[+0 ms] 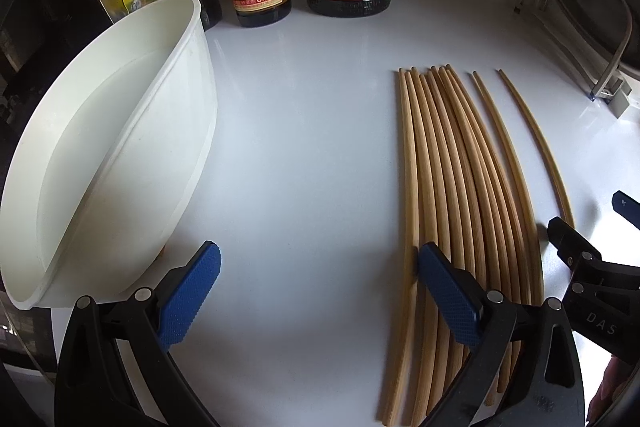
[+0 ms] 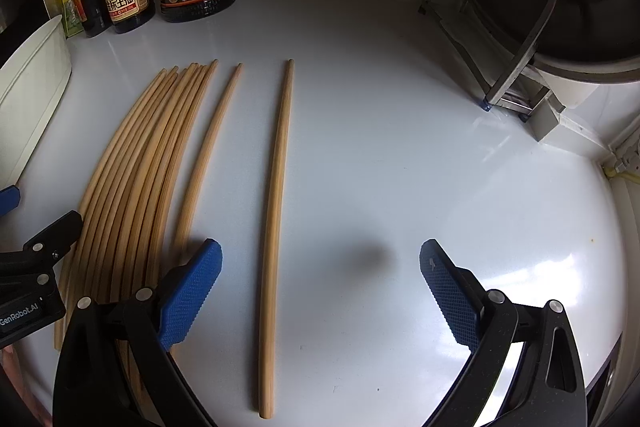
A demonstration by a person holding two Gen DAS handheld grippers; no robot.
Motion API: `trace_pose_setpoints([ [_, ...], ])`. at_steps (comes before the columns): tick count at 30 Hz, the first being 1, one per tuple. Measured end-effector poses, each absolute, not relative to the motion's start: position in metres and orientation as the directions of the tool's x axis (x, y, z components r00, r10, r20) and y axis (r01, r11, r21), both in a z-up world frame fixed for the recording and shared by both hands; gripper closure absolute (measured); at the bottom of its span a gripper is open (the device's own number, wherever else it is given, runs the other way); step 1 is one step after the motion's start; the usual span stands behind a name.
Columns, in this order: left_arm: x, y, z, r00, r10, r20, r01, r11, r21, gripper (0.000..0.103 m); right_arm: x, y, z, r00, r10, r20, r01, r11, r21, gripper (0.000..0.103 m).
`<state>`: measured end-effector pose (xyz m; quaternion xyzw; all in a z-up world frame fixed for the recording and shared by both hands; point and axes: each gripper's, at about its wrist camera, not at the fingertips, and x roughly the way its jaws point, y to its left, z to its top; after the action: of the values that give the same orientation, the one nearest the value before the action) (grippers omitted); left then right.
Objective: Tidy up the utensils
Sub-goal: 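Lower the left tool toward the wooden chopsticks while the right tool lowers beside it, then close the left tool on one chopstick while the right tool closes on another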
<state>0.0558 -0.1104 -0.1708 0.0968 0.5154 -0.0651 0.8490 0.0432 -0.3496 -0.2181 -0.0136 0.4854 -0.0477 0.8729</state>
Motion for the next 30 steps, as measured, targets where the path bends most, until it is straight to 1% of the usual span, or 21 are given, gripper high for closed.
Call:
trace_pose_setpoints([
  [3,0.06,-0.113,-0.172,0.458,-0.002,-0.889,0.201,0.974,0.102,0.006,0.042,-0.352,-0.218,0.536,-0.114,-0.837,0.085,0.993,-0.081,0.009],
  [10,0.063,-0.122,-0.17,0.474,0.023,-0.88,0.204,0.97,0.135,0.006,0.041,-0.352,-0.219,0.56,-0.098,-0.823,0.062,0.995,-0.076,0.01],
  [11,0.063,-0.123,-0.171,0.482,0.028,-0.876,0.209,0.967,0.147,0.006,0.041,-0.351,-0.218,0.563,-0.089,-0.822,0.053,0.996,-0.071,0.013],
  [12,0.062,-0.125,-0.171,0.489,0.03,-0.872,0.217,0.964,0.155,0.008,0.041,-0.351,-0.218,0.564,-0.072,-0.822,0.043,0.997,-0.058,0.018],
  [14,0.061,-0.127,-0.17,0.491,0.007,-0.871,0.236,0.962,0.14,0.018,0.041,-0.35,-0.217,0.566,-0.028,-0.824,0.022,1.0,-0.019,0.028],
  [15,0.06,-0.127,-0.169,0.488,-0.007,-0.873,0.242,0.962,0.127,0.025,0.041,-0.35,-0.217,0.567,-0.012,-0.824,0.012,1.0,-0.006,0.037],
  [16,0.059,-0.128,-0.169,0.484,-0.02,-0.875,0.248,0.962,0.115,0.032,0.041,-0.347,-0.216,0.567,0.005,-0.824,-0.002,1.0,0.005,0.041],
  [17,0.058,-0.129,-0.169,0.481,-0.033,-0.876,0.255,0.961,0.104,0.036,0.041,-0.345,-0.216,0.567,0.022,-0.824,-0.019,1.0,0.014,0.052],
  [18,0.056,-0.131,-0.169,0.479,-0.045,-0.877,0.263,0.96,0.094,0.046,0.041,-0.342,-0.215,0.567,0.032,-0.823,-0.032,0.999,0.017,0.063],
  [19,0.055,-0.132,-0.169,0.476,-0.056,-0.878,0.271,0.959,0.086,0.058,0.041,-0.339,-0.214,0.567,0.042,-0.823,-0.046,0.999,0.02,0.068],
  [20,0.053,-0.134,-0.169,0.472,-0.063,-0.879,0.279,0.957,0.081,0.064,0.04,-0.336,-0.214,0.566,0.048,-0.823,-0.057,0.998,0.02,0.074],
  [21,0.053,-0.136,-0.169,0.468,-0.069,-0.881,0.285,0.955,0.077,0.077,0.04,-0.334,-0.214,0.565,0.058,-0.823,-0.068,0.997,0.024,0.08],
  [22,0.052,-0.137,-0.169,0.463,-0.074,-0.883,0.292,0.954,0.073,0.09,0.04,-0.332,-0.214,0.564,0.063,-0.823,-0.076,0.997,0.024,0.083],
  [23,0.052,-0.138,-0.169,0.459,-0.076,-0.885,0.296,0.952,0.071,0.095,0.04,-0.33,-0.213,0.562,0.065,-0.824,-0.083,0.996,0.023,0.093],
  [25,0.052,-0.137,-0.169,0.456,-0.078,-0.886,0.296,0.953,0.068,0.095,0.04,-0.329,-0.213,0.558,0.068,-0.827,-0.089,0.996,0.022,0.096],
  [30,0.052,-0.131,-0.164,0.451,-0.112,-0.886,0.3,0.954,0.032,0.096,0.037,-0.336,-0.212,0.545,0.101,-0.832,-0.082,0.994,0.067,0.097],
])
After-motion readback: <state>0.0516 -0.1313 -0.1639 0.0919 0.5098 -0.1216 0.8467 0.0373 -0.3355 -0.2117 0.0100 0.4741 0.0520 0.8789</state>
